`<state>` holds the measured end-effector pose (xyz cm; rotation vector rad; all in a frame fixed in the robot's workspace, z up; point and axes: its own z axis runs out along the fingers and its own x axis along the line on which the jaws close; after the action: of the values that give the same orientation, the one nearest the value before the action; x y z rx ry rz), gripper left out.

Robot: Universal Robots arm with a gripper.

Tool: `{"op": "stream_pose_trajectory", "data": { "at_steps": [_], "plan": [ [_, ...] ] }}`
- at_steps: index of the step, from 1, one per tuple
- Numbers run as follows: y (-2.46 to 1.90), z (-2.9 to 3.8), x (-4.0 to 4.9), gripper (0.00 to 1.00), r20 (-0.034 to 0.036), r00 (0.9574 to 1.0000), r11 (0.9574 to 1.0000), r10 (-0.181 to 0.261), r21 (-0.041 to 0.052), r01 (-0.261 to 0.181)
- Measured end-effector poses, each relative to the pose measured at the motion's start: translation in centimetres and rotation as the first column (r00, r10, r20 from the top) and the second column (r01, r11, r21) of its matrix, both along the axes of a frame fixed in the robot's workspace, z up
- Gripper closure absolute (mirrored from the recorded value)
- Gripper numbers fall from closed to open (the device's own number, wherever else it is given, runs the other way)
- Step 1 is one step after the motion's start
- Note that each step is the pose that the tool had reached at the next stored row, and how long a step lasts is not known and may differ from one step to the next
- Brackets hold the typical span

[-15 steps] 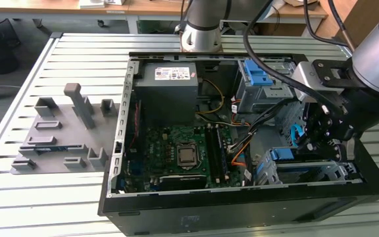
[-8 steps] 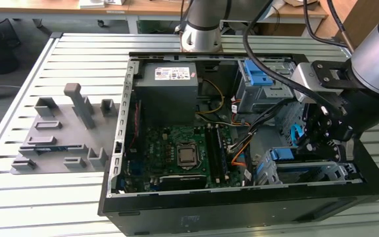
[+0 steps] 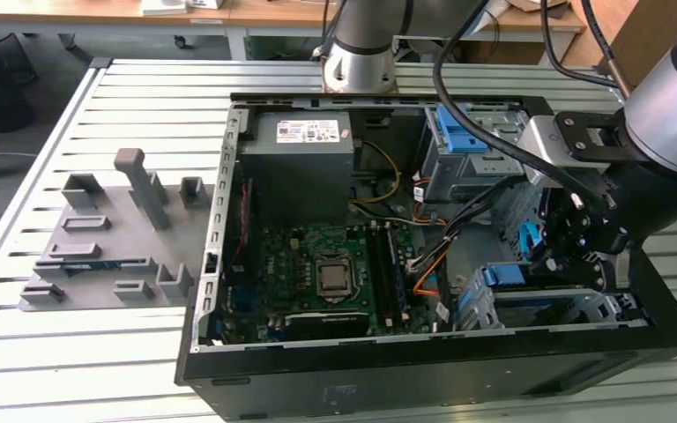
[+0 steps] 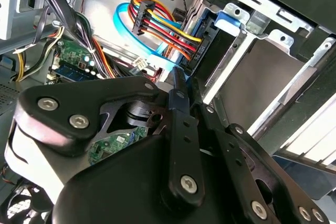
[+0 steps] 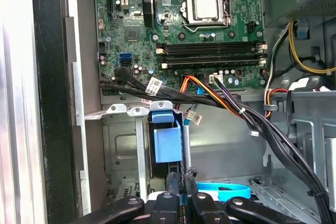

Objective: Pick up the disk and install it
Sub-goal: 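Insert the second disk wire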

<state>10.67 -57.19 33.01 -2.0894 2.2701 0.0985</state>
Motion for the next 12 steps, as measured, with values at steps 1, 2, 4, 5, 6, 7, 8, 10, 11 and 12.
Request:
{"op": "stream_pose_trajectory", "data": {
  "at_steps": [1, 2, 4, 5, 6, 7, 8, 10, 11, 12],
  "plan": [
    [0.0, -0.01, 0.0, 0.84, 0.0, 1.0, 1.0, 0.0, 0.0, 0.0],
    [0.0, -0.02, 0.0, 0.84, 0.0, 1.0, 1.0, 0.0, 0.0002, 0.0],
    [0.0, -0.03, 0.0, 0.84, 0.0, 1.0, 1.0, 0.0, 0.0004, 0.0],
    [0.0, -0.03, 0.0, 0.84, 0.0, 1.0, 1.0, 0.0, 0.0003, 0.0],
    [0.0, -0.03, 0.0, 0.84, 0.0, 1.0, 1.0, 0.0, 0.0003, 0.0],
    [0.0, -0.03, 0.0, 0.84, 0.0, 1.0, 1.0, 0.0, 0.0004, 0.0],
    [0.0, -0.04, 0.0, 0.84, 0.0, 1.0, 1.0, 0.0, 0.0004, 0.0],
    [0.0, -0.06, 0.0, 0.84, 0.0, 1.0, 1.0, 0.0, 0.0002, 0.0],
    [0.0, -0.07, 0.0, 0.84, 0.0, 1.0, 1.0, 0.0, 0.0002, 0.0],
    [0.0, -0.07, 0.0, 0.84, 0.0, 1.0, 1.0, 0.0, 0.0001, 0.0]
  ]
}}
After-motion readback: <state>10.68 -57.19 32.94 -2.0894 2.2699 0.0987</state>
